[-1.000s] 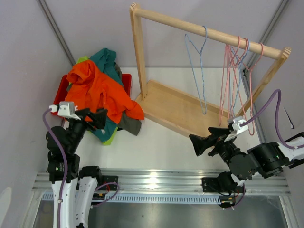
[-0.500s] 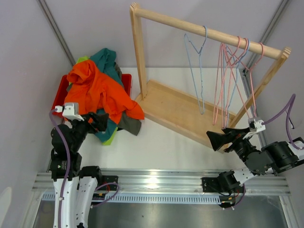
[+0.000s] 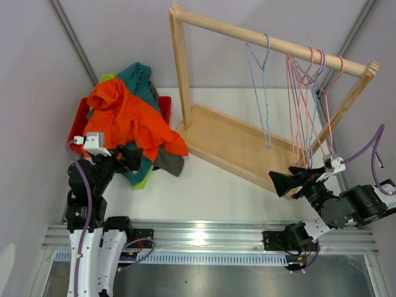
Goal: Remove the shorts from the hanger
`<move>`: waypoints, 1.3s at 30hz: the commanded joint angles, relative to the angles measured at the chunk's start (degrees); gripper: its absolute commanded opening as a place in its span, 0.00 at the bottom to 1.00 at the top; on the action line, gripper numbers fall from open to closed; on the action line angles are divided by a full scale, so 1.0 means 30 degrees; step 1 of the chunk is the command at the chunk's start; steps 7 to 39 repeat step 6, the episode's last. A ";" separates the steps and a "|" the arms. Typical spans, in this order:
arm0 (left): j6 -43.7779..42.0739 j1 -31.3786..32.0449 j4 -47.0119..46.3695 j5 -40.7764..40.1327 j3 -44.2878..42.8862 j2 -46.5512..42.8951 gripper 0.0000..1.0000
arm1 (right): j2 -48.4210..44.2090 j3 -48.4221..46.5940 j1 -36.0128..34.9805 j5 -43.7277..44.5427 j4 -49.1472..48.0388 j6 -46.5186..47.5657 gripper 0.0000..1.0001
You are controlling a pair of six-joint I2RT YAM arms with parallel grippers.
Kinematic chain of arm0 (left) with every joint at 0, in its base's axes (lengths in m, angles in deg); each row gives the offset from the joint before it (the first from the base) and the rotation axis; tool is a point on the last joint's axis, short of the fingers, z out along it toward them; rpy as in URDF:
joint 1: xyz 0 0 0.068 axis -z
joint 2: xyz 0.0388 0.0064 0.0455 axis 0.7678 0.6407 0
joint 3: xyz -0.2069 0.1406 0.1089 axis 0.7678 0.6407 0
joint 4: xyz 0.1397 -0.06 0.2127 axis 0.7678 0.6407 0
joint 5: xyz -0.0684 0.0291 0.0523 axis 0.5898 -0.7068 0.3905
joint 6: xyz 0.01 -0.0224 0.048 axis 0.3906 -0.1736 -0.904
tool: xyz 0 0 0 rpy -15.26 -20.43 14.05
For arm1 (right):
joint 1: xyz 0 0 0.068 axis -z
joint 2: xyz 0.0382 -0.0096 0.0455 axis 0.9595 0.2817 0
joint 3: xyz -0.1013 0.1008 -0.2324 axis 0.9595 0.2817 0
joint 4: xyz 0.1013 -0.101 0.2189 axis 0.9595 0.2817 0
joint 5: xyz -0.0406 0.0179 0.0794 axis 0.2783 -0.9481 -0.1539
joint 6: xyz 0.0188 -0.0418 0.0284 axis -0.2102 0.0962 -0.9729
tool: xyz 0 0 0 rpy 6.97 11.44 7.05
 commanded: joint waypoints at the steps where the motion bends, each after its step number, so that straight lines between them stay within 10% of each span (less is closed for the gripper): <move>1: -0.0193 0.0218 -0.0236 -0.0084 -0.0003 0.0170 0.99 | 0.0421 -0.0068 -0.0286 0.0867 -0.0547 -0.0169 0.99; 39: -0.0223 0.0452 -0.0177 -0.0258 -0.0004 0.0142 0.99 | 0.0480 -0.0096 -0.0579 0.1100 -0.0314 -0.0285 0.99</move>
